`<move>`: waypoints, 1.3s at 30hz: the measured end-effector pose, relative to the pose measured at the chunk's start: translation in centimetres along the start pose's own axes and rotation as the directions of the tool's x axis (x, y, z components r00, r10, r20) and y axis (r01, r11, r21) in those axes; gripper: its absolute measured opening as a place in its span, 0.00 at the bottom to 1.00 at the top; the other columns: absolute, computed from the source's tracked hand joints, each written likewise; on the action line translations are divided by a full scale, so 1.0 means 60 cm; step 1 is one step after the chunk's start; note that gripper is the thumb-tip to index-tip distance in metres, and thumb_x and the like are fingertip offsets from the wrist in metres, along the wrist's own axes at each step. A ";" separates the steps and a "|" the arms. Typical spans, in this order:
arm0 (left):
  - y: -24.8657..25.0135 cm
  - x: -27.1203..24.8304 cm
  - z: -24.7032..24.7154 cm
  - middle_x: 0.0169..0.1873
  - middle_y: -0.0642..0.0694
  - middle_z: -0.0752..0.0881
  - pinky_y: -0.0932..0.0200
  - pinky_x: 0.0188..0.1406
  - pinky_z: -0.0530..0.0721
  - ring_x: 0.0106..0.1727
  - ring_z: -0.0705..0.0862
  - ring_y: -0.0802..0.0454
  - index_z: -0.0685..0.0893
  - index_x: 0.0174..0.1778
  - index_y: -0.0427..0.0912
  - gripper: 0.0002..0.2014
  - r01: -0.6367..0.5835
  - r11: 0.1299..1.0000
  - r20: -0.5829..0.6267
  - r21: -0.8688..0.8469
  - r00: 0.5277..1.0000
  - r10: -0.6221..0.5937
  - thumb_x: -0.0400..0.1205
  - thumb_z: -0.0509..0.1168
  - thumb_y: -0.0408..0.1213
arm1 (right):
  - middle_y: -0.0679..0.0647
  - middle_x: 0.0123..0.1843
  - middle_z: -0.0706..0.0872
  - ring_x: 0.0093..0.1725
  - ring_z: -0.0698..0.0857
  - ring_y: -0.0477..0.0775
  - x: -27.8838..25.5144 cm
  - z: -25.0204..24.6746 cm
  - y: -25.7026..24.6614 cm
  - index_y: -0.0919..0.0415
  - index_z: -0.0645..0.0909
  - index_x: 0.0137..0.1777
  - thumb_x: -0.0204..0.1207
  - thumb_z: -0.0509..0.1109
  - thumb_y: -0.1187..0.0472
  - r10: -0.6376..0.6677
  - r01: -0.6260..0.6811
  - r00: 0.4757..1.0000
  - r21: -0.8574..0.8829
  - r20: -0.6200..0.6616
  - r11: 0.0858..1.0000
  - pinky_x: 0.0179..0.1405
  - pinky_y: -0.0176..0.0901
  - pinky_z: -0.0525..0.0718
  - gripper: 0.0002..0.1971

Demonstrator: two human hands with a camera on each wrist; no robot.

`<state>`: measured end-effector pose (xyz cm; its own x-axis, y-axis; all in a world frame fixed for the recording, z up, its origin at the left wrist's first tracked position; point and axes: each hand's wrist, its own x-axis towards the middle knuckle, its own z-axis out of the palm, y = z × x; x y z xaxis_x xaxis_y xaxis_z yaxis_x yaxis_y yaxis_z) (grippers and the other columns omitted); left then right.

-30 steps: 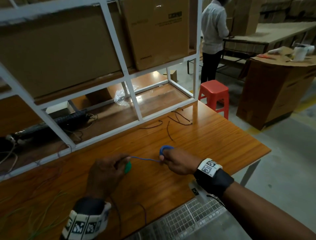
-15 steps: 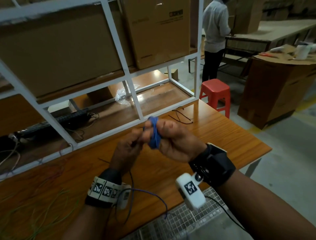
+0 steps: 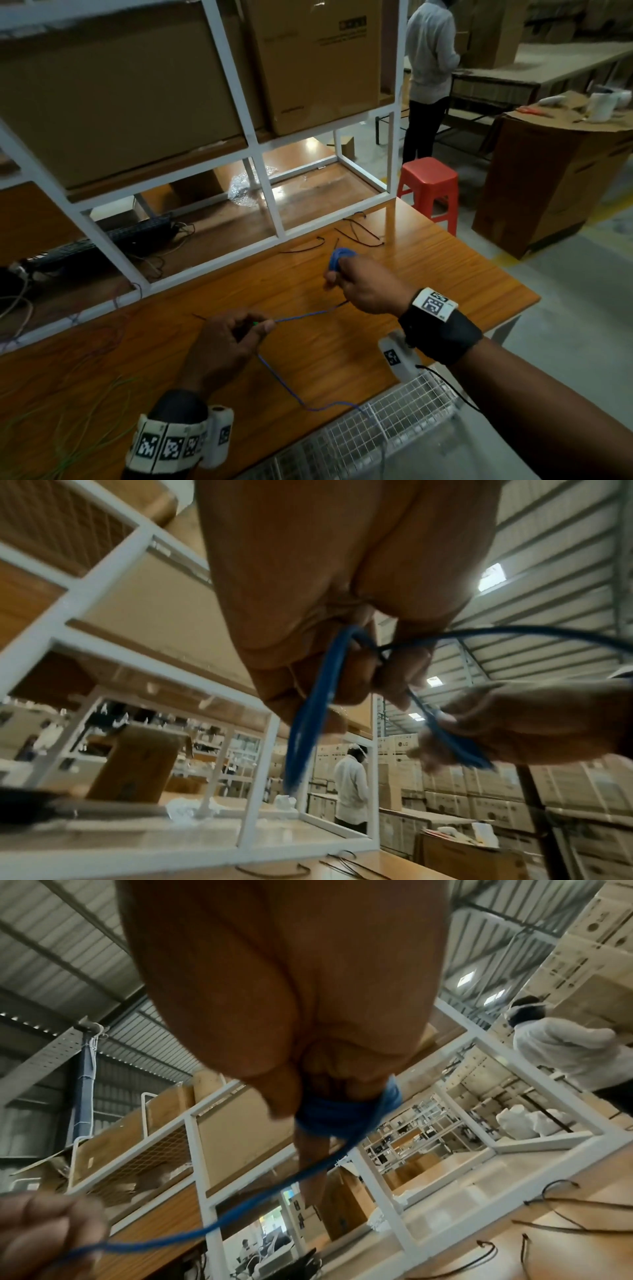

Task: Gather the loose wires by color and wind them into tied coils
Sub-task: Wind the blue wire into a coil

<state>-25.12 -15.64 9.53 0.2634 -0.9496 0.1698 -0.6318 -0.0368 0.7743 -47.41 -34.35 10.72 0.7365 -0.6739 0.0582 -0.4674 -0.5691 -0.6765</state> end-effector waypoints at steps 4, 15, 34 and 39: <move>0.028 0.013 -0.047 0.42 0.45 0.90 0.53 0.42 0.91 0.45 0.90 0.48 0.91 0.49 0.53 0.16 -0.030 0.957 -0.008 -0.289 1.000 0.029 0.69 0.79 0.55 | 0.51 0.38 0.83 0.31 0.76 0.46 -0.026 0.009 -0.017 0.57 0.90 0.54 0.91 0.56 0.39 -0.028 0.017 0.905 0.029 0.424 0.999 0.34 0.39 0.73 0.27; 0.013 0.104 -0.018 0.27 0.43 0.75 0.55 0.34 0.76 0.32 0.74 0.45 0.80 0.32 0.41 0.15 0.073 0.771 0.103 -0.633 0.995 -0.010 0.68 0.79 0.45 | 0.54 0.53 0.93 0.65 0.87 0.51 -0.038 0.034 -0.065 0.63 0.80 0.63 0.89 0.59 0.54 -0.732 -0.339 0.591 0.928 0.337 0.154 0.73 0.47 0.79 0.14; -0.013 0.075 0.022 0.29 0.51 0.73 0.51 0.45 0.82 0.29 0.75 0.54 0.78 0.39 0.48 0.14 0.005 0.244 -0.057 -0.970 0.967 -0.249 0.89 0.57 0.45 | 0.57 0.51 0.91 0.45 0.89 0.57 0.021 0.032 0.033 0.52 0.80 0.40 0.92 0.62 0.53 0.005 -0.005 1.000 -0.134 0.001 0.991 0.46 0.52 0.86 0.17; -0.009 0.101 0.004 0.31 0.52 0.81 0.55 0.41 0.86 0.31 0.81 0.56 0.83 0.53 0.44 0.08 0.003 0.172 -0.066 -0.985 0.918 -0.390 0.88 0.60 0.41 | 0.55 0.37 0.83 0.34 0.79 0.56 -0.014 0.056 0.008 0.59 0.83 0.41 0.89 0.63 0.43 -0.008 0.041 0.941 -0.091 0.337 0.995 0.36 0.51 0.75 0.22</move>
<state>-23.35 -21.42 10.02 0.5363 -0.8374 -0.1058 0.6098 0.2978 0.7345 -46.60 -32.50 7.87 0.8620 -0.4709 -0.1876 -0.4794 -0.6369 -0.6038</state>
